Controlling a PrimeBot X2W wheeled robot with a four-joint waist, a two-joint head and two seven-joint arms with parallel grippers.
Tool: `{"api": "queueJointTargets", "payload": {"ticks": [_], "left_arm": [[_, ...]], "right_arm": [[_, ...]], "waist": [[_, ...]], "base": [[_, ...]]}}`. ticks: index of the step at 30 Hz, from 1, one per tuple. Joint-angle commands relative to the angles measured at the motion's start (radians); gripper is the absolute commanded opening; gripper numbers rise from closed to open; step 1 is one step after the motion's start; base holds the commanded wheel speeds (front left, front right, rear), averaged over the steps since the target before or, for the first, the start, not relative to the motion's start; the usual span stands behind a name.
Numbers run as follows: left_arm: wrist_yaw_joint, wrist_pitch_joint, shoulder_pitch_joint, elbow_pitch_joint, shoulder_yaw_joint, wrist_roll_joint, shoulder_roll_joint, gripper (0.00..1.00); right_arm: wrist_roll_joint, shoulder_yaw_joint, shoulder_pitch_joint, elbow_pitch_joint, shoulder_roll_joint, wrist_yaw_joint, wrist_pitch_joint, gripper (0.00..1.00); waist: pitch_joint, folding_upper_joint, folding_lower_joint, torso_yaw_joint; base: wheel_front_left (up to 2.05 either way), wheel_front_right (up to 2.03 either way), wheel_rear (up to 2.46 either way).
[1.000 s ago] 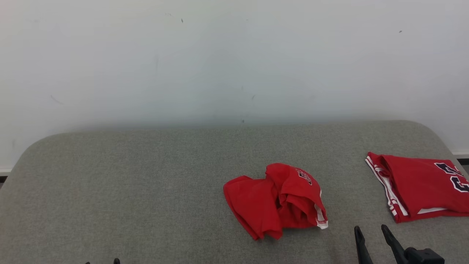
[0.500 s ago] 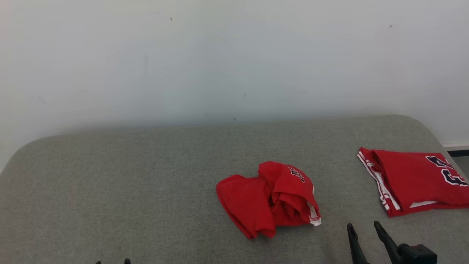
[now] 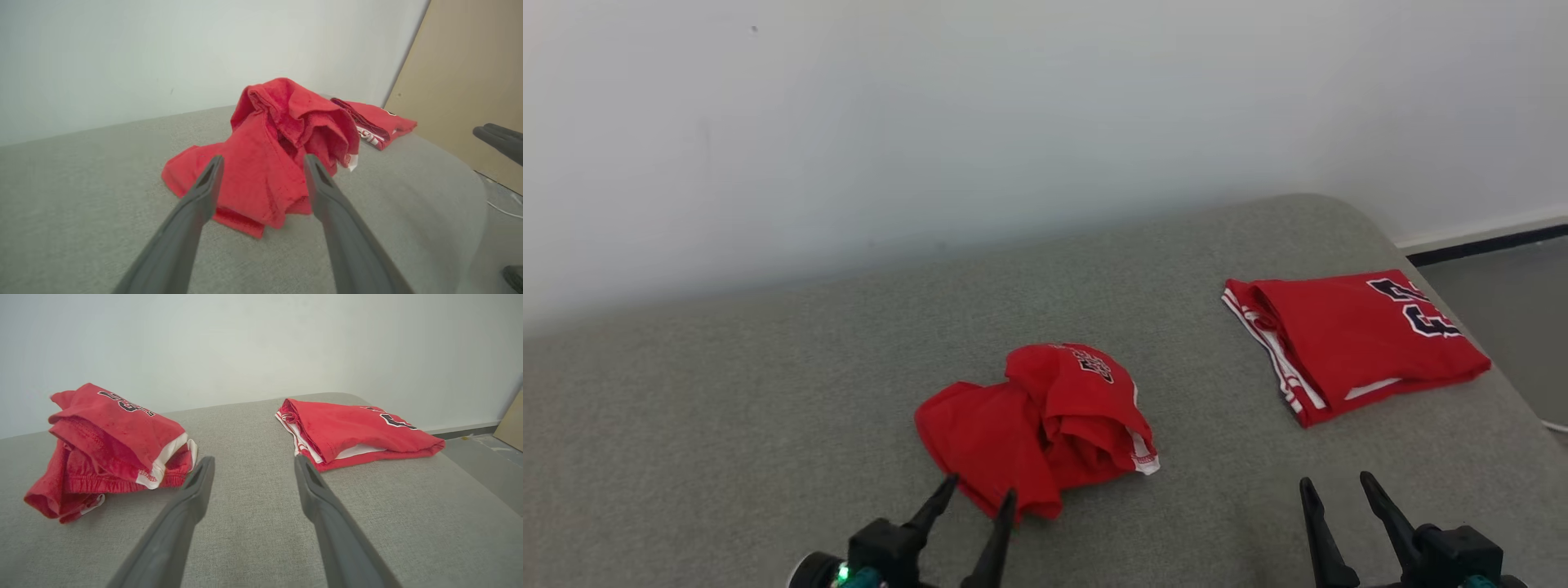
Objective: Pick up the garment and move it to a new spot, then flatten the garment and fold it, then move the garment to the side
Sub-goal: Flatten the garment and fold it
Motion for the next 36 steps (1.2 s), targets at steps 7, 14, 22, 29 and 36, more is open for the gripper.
{"api": "queueJointTargets", "payload": {"ticks": [7, 14, 22, 29, 36], "left_arm": [[0.009, 0.048, -0.177, 0.154, -0.087, -0.042, -0.027, 1.0], [0.071, 0.046, -0.277, 0.269, -0.084, -0.055, -0.051, 1.0], [0.08, -0.005, -0.338, 0.322, -0.105, -0.084, -0.06, 0.0], [0.055, -0.078, -0.444, 0.267, -0.165, -0.136, -0.063, 0.0], [0.111, -0.107, -0.528, 0.128, -0.155, -0.176, -0.062, 0.0]], "right_arm": [[0.004, 0.006, -0.021, 0.009, 0.002, -0.002, -0.014, 1.0], [0.008, 0.019, -0.039, 0.027, 0.005, -0.002, -0.027, 1.0], [0.002, 0.017, -0.035, 0.034, 0.011, -0.002, -0.031, 1.0], [-0.001, 0.026, -0.036, 0.033, 0.014, -0.002, -0.026, 1.0], [-0.002, 0.023, -0.029, 0.032, 0.013, -0.002, -0.022, 1.0]], "waist": [[0.071, -0.0001, -0.0001, -0.15], [0.085, -0.0001, -0.0001, -0.185], [0.081, -0.0001, -0.0001, -0.173], [0.068, -0.0001, -0.0001, -0.138], [0.051, -0.0001, -0.0001, -0.102]], "base": [[0.0, 0.0, 0.0], [0.0, 0.0, 0.0], [0.0, 0.0, 0.0], [0.0, 0.0, 0.0], [0.0, 0.0, 0.0]]}}
